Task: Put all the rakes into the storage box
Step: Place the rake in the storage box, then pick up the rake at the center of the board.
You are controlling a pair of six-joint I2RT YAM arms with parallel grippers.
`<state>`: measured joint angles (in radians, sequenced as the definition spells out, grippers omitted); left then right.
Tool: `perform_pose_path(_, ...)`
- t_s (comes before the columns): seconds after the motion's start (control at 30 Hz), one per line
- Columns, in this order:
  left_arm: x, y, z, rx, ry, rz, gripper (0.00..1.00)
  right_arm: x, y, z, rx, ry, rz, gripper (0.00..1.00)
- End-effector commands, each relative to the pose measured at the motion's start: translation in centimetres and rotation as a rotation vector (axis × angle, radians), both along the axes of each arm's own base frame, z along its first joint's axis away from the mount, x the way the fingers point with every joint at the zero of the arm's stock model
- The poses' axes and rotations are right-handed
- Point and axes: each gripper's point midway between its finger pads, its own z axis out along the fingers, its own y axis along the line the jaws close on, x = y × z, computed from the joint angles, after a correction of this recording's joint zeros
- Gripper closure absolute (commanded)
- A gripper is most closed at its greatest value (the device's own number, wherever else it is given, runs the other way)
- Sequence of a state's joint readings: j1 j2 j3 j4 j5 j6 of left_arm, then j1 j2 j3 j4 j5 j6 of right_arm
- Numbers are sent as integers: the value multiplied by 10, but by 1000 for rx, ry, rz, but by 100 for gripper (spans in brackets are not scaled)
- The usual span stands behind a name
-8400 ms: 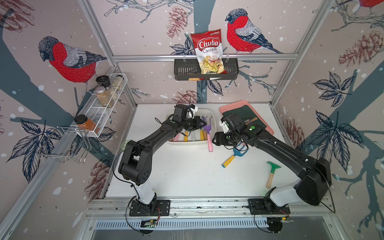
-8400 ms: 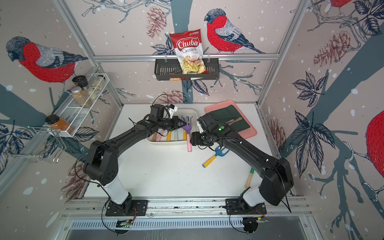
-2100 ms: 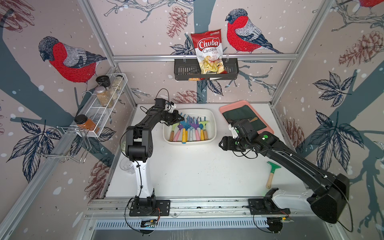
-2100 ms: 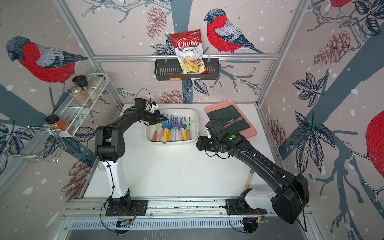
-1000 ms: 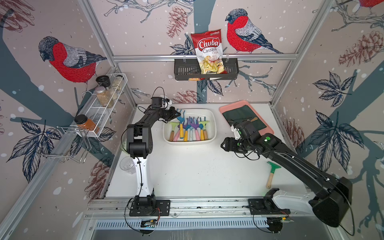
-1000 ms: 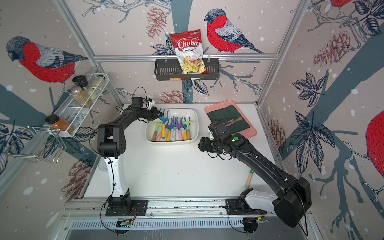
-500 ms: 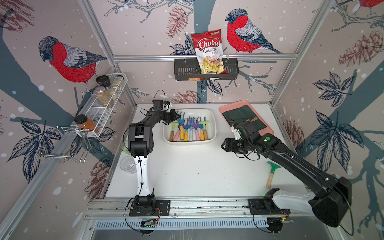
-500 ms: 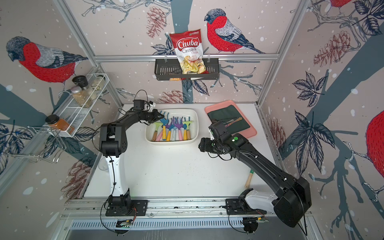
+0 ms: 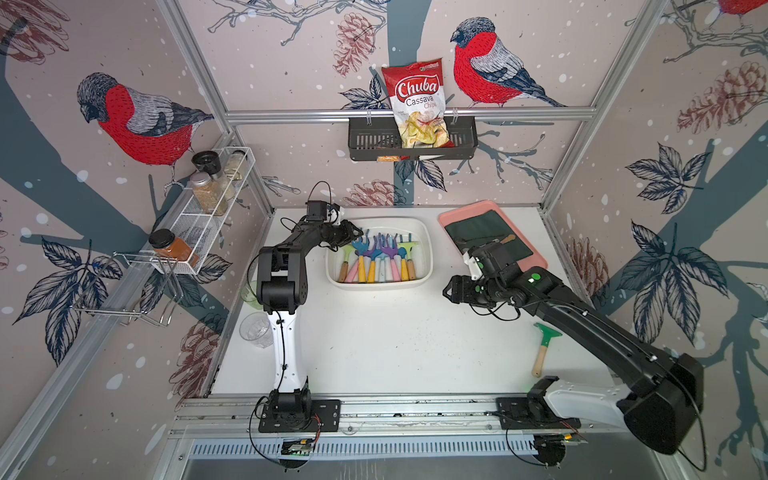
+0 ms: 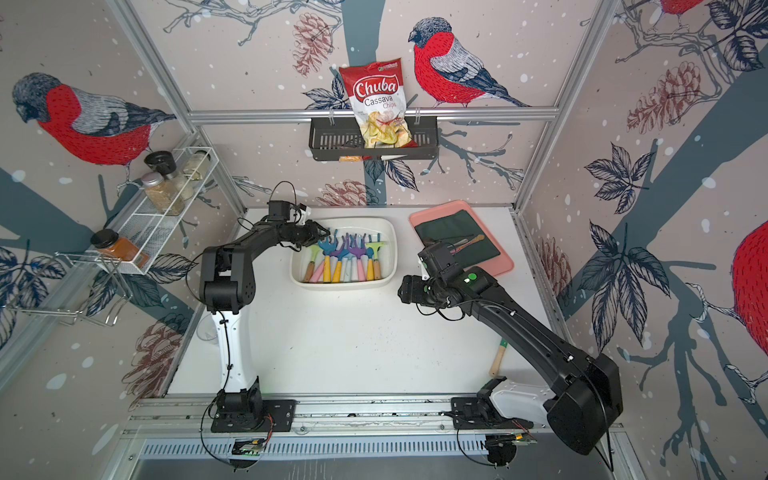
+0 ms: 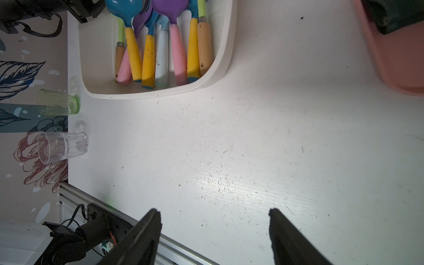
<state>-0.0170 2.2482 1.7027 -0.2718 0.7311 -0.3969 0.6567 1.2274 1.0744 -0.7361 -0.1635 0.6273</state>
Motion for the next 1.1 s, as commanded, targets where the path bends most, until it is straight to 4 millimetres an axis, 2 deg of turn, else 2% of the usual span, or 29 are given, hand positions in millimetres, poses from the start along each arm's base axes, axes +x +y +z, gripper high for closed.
perform_pose_path(0.0,2,2,11,10,-28,18,53,3,-8,-2,-29,-4,-28,23)
perform_pose_path(0.17,-2,10,12,58,-12,62,40,5,-25,-8,-64,21,-90,22)
perform_pose_path(0.37,-10,17,16,86,1,98,34,6,-46,-14,-95,49,-169,20)
perform_pose_path(0.47,-13,19,21,93,-4,114,32,6,-63,-18,-119,63,-233,18)
perform_pose_path(0.53,-15,18,28,90,-12,118,32,7,-80,-24,-142,82,-298,16)
perform_pose_path(0.63,-19,18,44,88,-37,125,32,5,-116,-41,-184,135,-424,7)
perform_pose_path(0.7,-24,14,56,79,-55,125,32,4,-149,-57,-230,162,-528,0)
perform_pose_path(0.8,-31,8,70,67,-73,119,31,-1,-189,-79,-276,207,-673,0)
perform_pose_path(0.93,-42,-3,79,57,-75,98,31,-3,-226,-88,-365,180,-820,0)
perform_pose_path(1.07,-51,-20,84,41,-67,58,30,-14,-257,-97,-412,220,-951,0)
